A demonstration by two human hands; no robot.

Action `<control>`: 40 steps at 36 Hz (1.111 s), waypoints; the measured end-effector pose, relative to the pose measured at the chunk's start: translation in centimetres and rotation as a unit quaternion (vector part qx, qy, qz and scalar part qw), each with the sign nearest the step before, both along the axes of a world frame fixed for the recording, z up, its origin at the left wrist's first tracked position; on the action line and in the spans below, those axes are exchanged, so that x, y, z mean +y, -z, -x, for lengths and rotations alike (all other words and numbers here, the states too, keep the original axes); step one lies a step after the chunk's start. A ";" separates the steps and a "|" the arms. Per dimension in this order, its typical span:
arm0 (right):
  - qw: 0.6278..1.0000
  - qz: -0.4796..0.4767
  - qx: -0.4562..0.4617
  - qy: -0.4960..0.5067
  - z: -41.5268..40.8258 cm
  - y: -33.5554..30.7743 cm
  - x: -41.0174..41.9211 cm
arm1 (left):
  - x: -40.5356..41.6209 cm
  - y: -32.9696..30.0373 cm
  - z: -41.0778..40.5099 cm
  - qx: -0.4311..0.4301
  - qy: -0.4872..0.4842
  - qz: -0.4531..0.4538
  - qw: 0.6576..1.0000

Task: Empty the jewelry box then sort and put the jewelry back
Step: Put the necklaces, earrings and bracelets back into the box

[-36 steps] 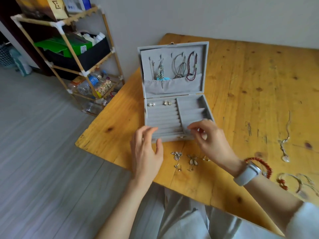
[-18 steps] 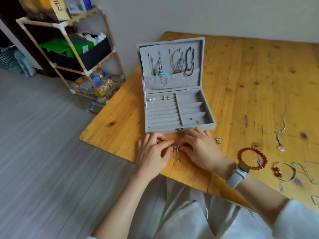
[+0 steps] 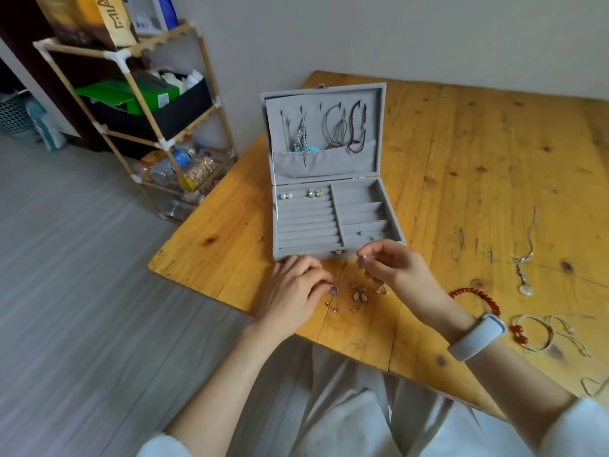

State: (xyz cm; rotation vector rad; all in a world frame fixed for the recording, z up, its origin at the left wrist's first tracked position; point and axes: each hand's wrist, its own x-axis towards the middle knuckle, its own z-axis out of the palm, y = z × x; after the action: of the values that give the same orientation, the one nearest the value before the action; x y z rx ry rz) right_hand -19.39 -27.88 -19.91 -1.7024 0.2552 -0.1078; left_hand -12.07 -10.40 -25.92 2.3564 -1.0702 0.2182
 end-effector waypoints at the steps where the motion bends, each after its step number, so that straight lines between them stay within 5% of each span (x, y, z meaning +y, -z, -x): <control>1: 0.999 -0.031 0.003 0.001 0.1 -0.2 -0.1 | 0.0 -0.1 0.1 0.006 0.005 0.007 1.000; 11: 0.997 -0.077 0.001 0.011 0.2 -0.6 -0.4 | 0.7 -3.8 -0.1 0.268 -0.080 0.167 0.946; 15: 0.993 -0.113 -0.019 -0.011 0.1 -1.3 -0.7 | 1.3 -4.8 -0.8 0.264 -0.091 0.166 0.946; 20: 0.991 0.122 -0.043 -0.021 -0.9 -1.8 -0.2 | 1.9 -5.8 -2.0 0.300 -0.086 0.163 0.936; 34: 0.992 0.118 -0.035 0.017 -5.1 -1.8 0.8 | 2.3 -8.3 -4.9 0.443 -0.072 0.276 0.850; 40: 0.996 0.088 -0.022 0.003 -5.6 -1.8 0.7 | 3.2 -8.3 -5.3 0.502 -0.060 0.258 0.823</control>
State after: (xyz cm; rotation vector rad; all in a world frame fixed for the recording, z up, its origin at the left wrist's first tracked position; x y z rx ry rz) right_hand -13.84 -27.22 -18.08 -1.8725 0.2227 -0.1767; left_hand -6.81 -7.17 -17.66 1.6288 -0.2704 -0.5779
